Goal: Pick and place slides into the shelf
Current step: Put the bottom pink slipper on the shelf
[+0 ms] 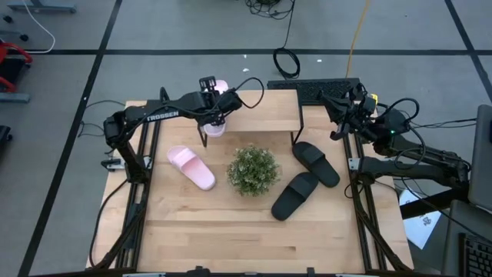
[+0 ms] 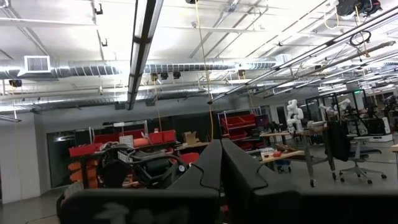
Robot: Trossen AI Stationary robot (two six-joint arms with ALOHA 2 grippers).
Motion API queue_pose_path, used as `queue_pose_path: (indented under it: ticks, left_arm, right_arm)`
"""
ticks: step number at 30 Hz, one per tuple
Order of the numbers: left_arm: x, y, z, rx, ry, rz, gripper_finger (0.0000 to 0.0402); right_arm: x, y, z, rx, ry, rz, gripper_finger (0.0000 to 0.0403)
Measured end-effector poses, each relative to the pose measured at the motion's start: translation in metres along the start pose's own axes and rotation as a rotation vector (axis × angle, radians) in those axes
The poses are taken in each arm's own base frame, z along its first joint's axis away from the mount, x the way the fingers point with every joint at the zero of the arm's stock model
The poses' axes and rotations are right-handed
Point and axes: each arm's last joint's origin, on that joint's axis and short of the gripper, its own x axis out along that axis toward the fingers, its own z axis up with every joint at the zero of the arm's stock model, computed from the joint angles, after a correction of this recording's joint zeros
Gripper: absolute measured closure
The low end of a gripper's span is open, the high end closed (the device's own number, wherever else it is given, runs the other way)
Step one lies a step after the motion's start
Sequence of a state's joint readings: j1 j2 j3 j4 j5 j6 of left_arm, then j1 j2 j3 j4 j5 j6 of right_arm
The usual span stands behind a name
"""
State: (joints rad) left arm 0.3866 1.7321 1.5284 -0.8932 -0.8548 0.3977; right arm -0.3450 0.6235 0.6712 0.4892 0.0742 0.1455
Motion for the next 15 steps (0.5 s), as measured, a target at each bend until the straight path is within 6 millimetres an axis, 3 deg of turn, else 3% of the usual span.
queue_pose_path:
  ticks: [15]
  left_arm:
    - [0.0094, 0.002, -0.0024, -0.022, 0.007, -0.004, 0.0401]
  right_arm:
    - [0.0, 0.0, 0.0, 0.0, 0.0, 0.0, 0.0403]
